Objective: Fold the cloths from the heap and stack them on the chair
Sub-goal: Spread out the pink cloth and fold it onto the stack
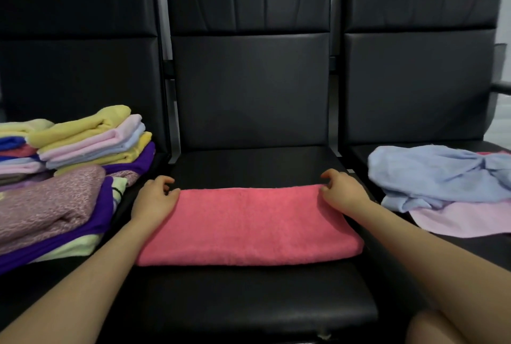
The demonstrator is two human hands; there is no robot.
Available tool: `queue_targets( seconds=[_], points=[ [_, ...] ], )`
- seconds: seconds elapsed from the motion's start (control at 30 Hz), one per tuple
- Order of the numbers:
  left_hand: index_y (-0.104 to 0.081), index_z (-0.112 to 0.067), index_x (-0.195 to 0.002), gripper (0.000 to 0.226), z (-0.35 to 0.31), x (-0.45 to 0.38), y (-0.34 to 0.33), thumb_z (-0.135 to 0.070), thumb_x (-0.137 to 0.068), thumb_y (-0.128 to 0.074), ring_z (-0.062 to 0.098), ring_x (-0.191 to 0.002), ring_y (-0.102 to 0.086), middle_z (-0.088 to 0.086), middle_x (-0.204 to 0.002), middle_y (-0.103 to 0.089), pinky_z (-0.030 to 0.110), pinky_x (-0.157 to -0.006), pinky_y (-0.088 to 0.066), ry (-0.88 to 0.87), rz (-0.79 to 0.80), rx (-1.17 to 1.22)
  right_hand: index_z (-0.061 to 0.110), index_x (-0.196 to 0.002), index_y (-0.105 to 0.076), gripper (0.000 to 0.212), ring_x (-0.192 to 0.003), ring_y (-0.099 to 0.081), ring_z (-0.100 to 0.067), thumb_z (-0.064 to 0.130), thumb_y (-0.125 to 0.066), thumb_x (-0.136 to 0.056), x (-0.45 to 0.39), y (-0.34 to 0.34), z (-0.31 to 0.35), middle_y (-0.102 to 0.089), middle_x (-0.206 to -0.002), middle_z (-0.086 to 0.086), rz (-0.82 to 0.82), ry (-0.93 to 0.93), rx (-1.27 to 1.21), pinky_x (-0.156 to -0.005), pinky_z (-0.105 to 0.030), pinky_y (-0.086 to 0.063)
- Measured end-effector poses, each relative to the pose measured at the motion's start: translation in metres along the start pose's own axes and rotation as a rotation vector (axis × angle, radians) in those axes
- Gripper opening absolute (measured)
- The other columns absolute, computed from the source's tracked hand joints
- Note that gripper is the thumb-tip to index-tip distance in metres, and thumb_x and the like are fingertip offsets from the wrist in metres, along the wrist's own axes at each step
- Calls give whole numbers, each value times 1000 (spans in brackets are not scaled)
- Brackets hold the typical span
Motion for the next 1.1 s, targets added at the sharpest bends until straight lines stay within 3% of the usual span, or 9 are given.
queue_targets(
  seconds=[0.1, 0.2, 0.27, 0.4, 0.53, 0.73, 0.9, 1.03, 1.1],
  points=[
    [-64, -12, -117, 31, -1, 4, -1, -28, -91, -60, 28, -105, -60, 12, -114, -64, 34, -88, -44, 19, 84, -25, 10, -119, -58, 35, -107, -60, -28, 28, -58, -89, 8, 6, -7, -65, -110, -8, 25, -70, -40, -85, -33, -47],
    [-65, -11, -114, 34, -5, 13, 6, -35, -92, -58, 26, -97, -61, 9, -104, -66, 30, -77, -43, 79, 126, -55, 11, -70, -65, 32, -66, -62, -21, 41, -71, -79, 19, 12, -13, -62, -65, -3, 130, -164, -78, -59, -27, -44],
    [-66, -12, -105, 35, -5, 20, 7, -42, -91, -58, 21, -85, -59, 4, -91, -63, 29, -70, -42, 120, 199, -121, 12, -61, -57, 42, -53, -53, -17, 47, -75, -76, 31, 11, -12, -55, -57, -2, 217, -221, -76, -50, -25, -38],
    [-66, -9, -97, 42, 3, 38, 5, -49, -87, -63, 22, -82, -60, 7, -90, -63, 30, -69, -42, 219, 328, -90, 8, -95, -71, 38, -78, -67, -19, 40, -79, -75, 55, -9, 0, -72, -88, -6, 463, -230, -477, -63, -26, -48],
    [-67, -7, -104, 33, 2, 58, 0, -36, -89, -67, 21, -83, -60, 8, -97, -65, 29, -75, -42, 292, 370, 207, 3, -112, -66, 31, -91, -68, -22, 22, -68, -87, 61, -3, 5, -73, -100, -10, 466, -243, -885, -74, -31, -50],
    [-63, -13, -119, 28, -25, 70, -13, -24, -93, -59, 26, -102, -62, 10, -114, -66, 37, -94, -47, 260, 354, 452, 10, -104, -68, 22, -77, -66, -22, 23, -67, -86, 77, -5, -19, -71, -90, -8, 522, -571, -1053, -75, -32, -54],
    [-59, -12, -122, 32, -33, 67, -5, -25, -94, -55, 26, -107, -59, 11, -120, -62, 30, -85, -43, 161, 262, 159, 10, -87, -63, 17, -58, -66, -20, 25, -57, -93, 68, 19, 3, -68, -71, -7, 377, -456, -1370, -62, -31, -52],
    [-56, -14, -125, 34, -14, 65, 5, -25, -93, -56, 20, -60, -60, 7, -89, -67, 26, -57, -43, 206, 254, 115, 7, -92, -64, 20, -67, -67, -19, 21, -52, -96, 62, 22, 45, -69, -78, -11, 339, -306, -1440, -65, -31, -53],
    [-57, -13, -121, 29, -7, 66, 9, -21, -94, -56, 17, -53, -53, 5, -80, -63, 24, -49, -38, 235, 240, 141, 9, -97, -62, 13, -69, -64, -19, 19, -55, -94, 61, 11, 75, -63, -82, -13, 381, -245, -1404, -64, -27, -53]
  ],
)
Point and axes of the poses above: each hand's wrist, its own x-axis away from the middle knuckle, its own y-axis out of the back of the hand, z = x × y, the point moved 9 cm from there along -x, towards the middle knuckle
